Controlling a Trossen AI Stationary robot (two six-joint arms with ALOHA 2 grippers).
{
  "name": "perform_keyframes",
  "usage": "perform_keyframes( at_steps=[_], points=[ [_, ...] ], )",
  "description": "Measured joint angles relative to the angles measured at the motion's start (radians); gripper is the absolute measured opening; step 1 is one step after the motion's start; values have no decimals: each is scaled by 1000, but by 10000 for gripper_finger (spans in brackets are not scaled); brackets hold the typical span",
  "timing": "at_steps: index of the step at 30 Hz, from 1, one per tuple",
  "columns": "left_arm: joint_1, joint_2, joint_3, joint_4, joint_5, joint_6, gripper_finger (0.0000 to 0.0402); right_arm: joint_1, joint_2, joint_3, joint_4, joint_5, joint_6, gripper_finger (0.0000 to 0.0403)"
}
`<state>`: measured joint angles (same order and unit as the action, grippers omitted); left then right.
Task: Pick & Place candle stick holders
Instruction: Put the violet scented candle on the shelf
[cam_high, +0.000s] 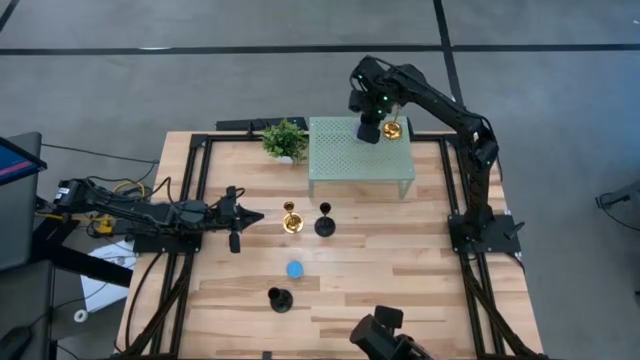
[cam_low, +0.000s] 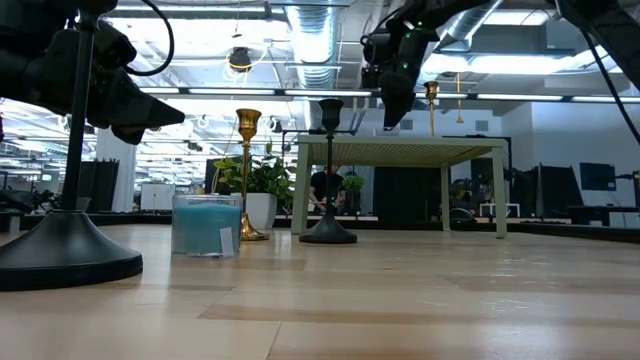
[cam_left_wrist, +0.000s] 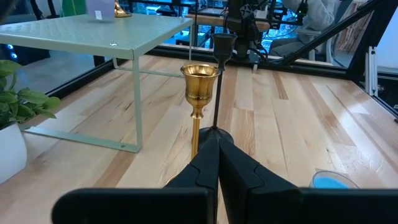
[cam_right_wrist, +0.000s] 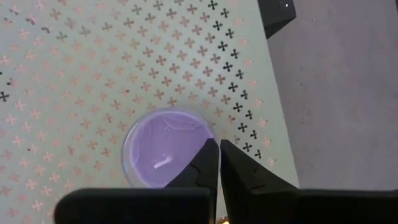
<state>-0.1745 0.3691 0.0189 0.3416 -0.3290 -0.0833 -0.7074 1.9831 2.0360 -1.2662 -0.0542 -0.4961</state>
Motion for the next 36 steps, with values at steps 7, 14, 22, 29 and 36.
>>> perform_keyframes(
  at_steps=[7,14,22,29,36],
  points=[
    [0,0,0,0,0,0,8,3,0,-40,67,2,-1,0],
    [0,0,0,0,0,0,8,6,0,-44,70,3,-2,0],
    [0,0,0,0,0,0,8,17,0,-45,67,147,-31,27],
    [0,0,0,0,0,0,8,37,-7,-22,44,164,-33,75],
    [0,0,0,0,0,0,8,91,-7,107,-40,168,-27,92]
  ],
)
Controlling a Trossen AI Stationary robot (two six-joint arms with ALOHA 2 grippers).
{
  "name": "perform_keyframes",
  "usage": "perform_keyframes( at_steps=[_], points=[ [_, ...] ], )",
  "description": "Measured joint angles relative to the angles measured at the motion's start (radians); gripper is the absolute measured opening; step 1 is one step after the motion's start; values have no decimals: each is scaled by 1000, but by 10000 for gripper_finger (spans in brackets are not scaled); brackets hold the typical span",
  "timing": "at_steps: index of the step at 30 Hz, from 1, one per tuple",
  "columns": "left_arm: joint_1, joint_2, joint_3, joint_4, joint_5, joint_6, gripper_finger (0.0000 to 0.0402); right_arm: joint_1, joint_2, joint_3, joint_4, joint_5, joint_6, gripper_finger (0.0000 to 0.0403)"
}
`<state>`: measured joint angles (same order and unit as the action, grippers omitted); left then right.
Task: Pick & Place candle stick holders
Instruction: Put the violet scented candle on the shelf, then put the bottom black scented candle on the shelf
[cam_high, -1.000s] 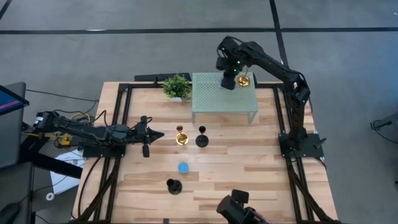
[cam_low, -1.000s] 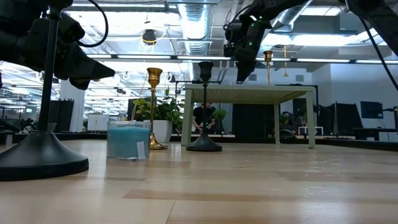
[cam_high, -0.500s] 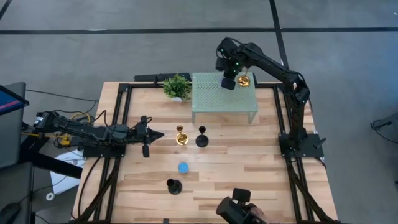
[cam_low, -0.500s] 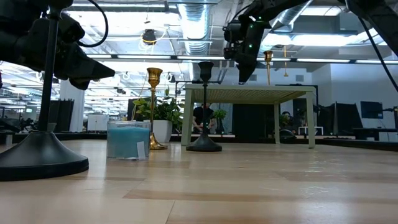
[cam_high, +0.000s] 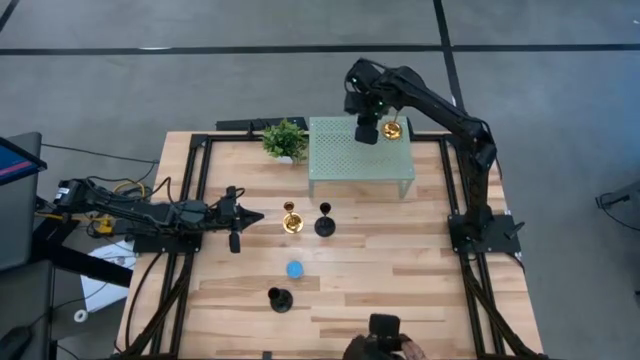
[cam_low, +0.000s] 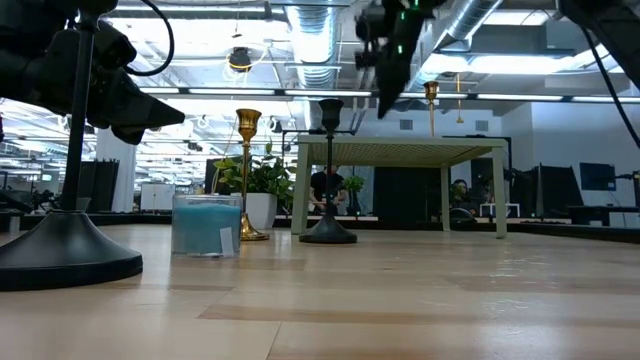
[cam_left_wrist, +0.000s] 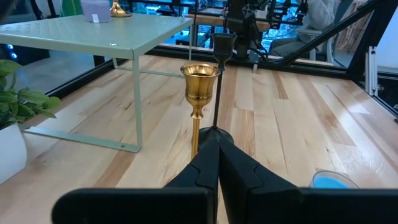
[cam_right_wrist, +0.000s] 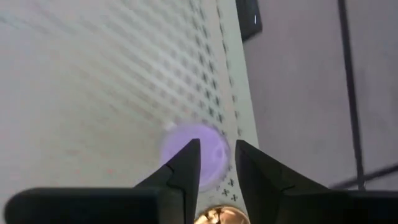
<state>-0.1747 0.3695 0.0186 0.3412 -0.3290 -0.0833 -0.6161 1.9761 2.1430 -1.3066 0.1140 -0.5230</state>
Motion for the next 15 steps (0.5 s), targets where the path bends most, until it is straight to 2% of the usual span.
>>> perform_keyframes(
  at_steps=[7,15],
  points=[
    [0,0,0,0,0,0,8,118,-4,217,-95,-8,76,91],
    [0,0,0,0,0,0,8,273,-156,174,-163,-15,145,72]
  ],
)
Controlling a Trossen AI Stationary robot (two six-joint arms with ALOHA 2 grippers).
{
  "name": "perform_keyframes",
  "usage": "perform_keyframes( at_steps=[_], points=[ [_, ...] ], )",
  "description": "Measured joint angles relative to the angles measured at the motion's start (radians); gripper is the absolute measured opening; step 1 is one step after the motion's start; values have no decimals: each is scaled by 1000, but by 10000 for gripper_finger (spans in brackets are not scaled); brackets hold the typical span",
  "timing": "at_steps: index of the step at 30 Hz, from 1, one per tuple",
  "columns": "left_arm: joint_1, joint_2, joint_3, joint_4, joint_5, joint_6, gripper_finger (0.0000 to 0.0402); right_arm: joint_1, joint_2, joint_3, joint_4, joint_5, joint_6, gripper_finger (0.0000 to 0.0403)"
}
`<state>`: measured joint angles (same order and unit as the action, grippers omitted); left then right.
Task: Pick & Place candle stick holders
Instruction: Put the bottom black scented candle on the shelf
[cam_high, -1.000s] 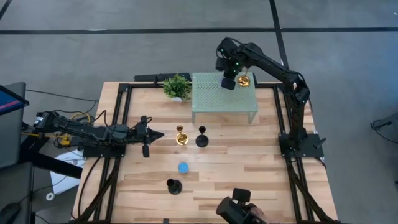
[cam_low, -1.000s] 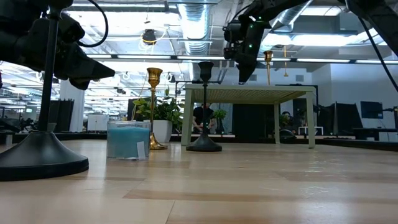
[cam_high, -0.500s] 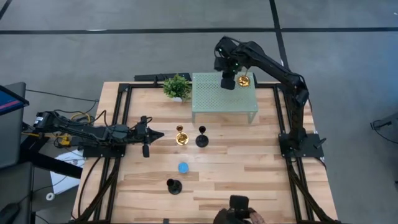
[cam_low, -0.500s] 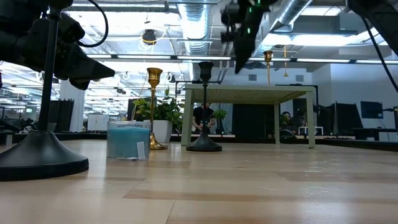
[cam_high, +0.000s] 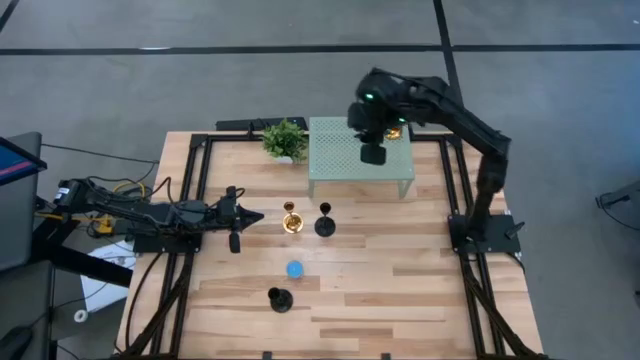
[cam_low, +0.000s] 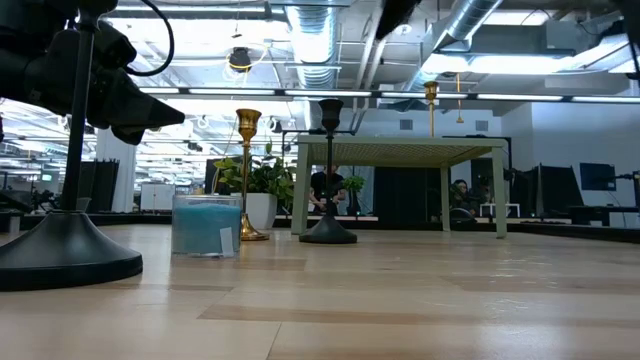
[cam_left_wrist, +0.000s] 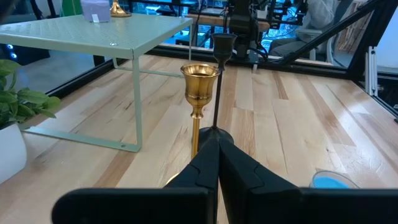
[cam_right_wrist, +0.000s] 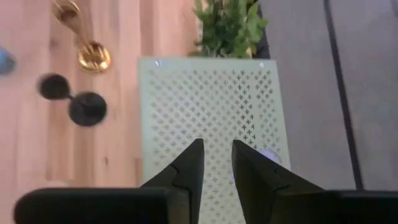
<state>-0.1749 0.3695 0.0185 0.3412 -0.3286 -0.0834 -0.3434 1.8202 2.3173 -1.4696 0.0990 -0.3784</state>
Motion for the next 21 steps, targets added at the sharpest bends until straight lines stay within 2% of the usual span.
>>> perform_keyframes(
  at_steps=[8,11,15,21],
  points=[
    [0,0,0,0,0,0,8,104,-156,0,-72,-27,172,43],
    [0,0,0,0,0,0,8,153,-205,-49,-72,-23,212,36],
    [0,0,0,0,0,0,8,221,-296,-230,-13,-22,236,25],
    [0,0,0,0,0,0,8,286,-482,-668,258,-18,242,4]
  ],
)
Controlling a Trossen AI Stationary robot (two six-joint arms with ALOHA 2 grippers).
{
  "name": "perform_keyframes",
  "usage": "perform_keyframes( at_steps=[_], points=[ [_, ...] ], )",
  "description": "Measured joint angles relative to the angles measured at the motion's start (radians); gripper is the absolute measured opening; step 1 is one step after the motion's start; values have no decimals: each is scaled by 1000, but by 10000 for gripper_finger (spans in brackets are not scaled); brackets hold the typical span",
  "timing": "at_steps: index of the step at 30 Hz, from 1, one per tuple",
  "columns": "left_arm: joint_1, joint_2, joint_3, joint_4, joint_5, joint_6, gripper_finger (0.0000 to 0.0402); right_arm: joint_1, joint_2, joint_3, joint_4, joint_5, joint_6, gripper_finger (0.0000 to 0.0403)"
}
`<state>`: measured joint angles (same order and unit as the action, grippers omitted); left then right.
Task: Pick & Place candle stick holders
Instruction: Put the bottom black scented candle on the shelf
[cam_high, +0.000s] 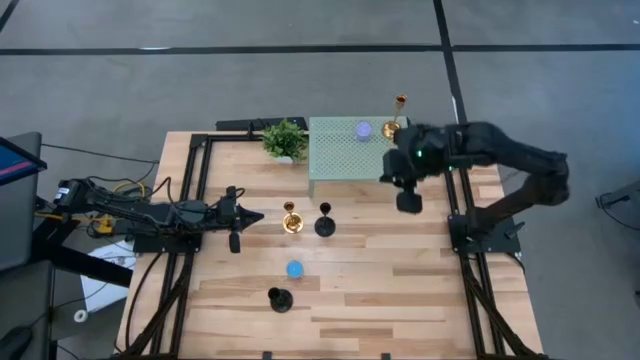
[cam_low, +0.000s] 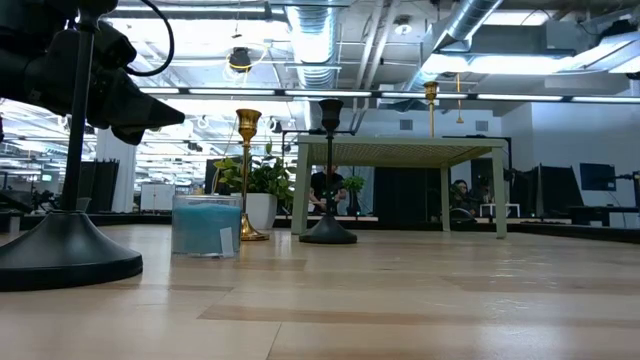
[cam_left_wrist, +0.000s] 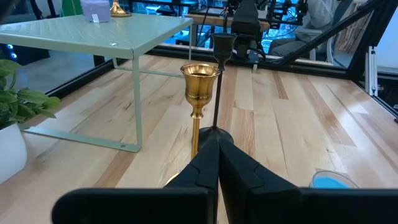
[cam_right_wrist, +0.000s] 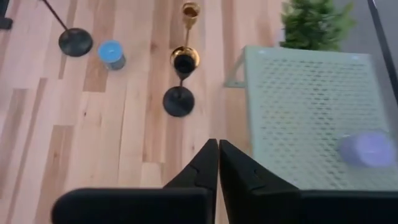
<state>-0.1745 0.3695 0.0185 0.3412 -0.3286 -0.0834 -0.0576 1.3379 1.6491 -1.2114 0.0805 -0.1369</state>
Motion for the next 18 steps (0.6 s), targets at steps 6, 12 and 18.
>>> perform_keyframes(
  at_steps=[6,12,18],
  points=[
    [0,0,0,0,0,0,8,16,-212,-429,269,7,120,4],
    [0,0,0,0,0,0,8,61,-418,-806,538,60,215,1],
    [0,0,0,0,0,0,8,116,-582,-1075,886,92,243,1]
  ],
)
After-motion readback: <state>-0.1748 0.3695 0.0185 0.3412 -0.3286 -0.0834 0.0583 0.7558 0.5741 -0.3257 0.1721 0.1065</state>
